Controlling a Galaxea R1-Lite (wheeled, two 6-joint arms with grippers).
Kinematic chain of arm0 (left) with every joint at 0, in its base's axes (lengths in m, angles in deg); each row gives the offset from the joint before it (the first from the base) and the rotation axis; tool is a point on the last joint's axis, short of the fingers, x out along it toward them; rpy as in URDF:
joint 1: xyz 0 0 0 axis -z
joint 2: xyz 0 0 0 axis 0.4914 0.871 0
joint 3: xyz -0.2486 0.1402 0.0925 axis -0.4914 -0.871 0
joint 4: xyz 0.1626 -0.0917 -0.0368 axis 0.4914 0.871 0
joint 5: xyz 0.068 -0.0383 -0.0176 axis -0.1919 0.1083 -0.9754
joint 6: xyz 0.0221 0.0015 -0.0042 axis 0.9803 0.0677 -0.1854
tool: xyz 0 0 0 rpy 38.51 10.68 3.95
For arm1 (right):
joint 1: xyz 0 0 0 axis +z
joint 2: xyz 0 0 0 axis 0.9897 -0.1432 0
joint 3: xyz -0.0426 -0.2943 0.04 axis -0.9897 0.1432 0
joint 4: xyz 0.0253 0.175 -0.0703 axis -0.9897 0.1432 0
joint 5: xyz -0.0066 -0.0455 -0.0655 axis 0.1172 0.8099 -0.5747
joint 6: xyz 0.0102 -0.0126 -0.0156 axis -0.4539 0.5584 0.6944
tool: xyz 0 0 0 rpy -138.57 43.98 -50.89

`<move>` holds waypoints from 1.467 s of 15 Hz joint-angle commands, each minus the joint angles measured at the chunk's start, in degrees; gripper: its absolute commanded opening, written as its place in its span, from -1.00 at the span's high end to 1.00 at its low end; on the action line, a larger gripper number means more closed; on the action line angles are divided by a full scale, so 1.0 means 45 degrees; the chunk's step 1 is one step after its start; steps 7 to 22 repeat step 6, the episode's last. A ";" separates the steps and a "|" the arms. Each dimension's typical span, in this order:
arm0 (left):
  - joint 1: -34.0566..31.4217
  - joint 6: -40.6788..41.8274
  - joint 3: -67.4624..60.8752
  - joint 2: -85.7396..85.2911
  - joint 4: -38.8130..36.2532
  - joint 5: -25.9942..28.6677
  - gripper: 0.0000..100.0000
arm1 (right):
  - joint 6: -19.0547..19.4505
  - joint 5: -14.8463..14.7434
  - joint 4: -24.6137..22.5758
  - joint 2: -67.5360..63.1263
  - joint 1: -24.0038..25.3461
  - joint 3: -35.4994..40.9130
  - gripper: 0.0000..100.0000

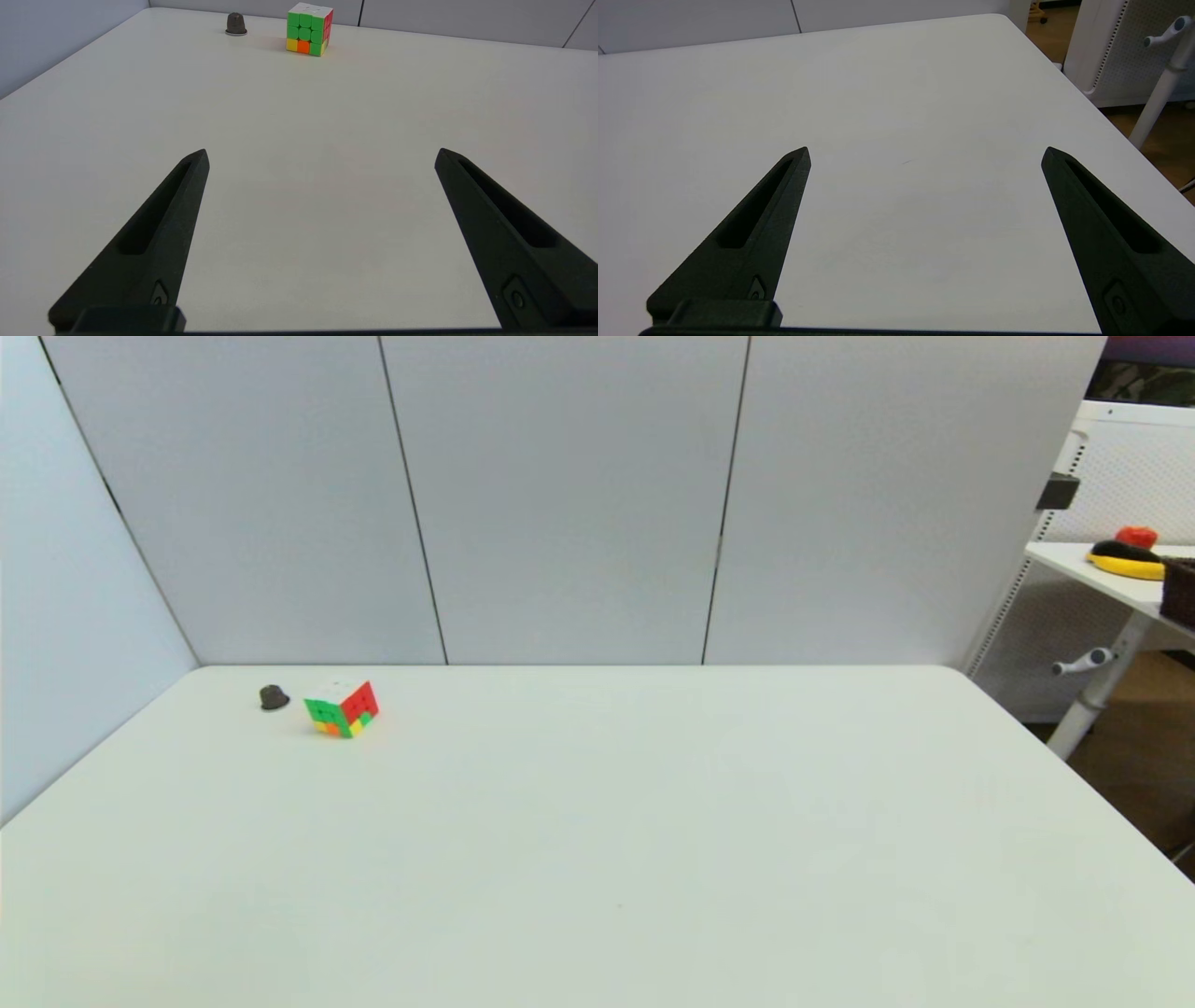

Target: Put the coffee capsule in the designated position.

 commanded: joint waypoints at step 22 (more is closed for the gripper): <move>-0.0010 -0.0003 0.0000 0.0041 -0.0003 -0.0002 -1.00 | -0.0113 -0.0015 -0.0004 -0.0016 0.0000 0.0020 -1.00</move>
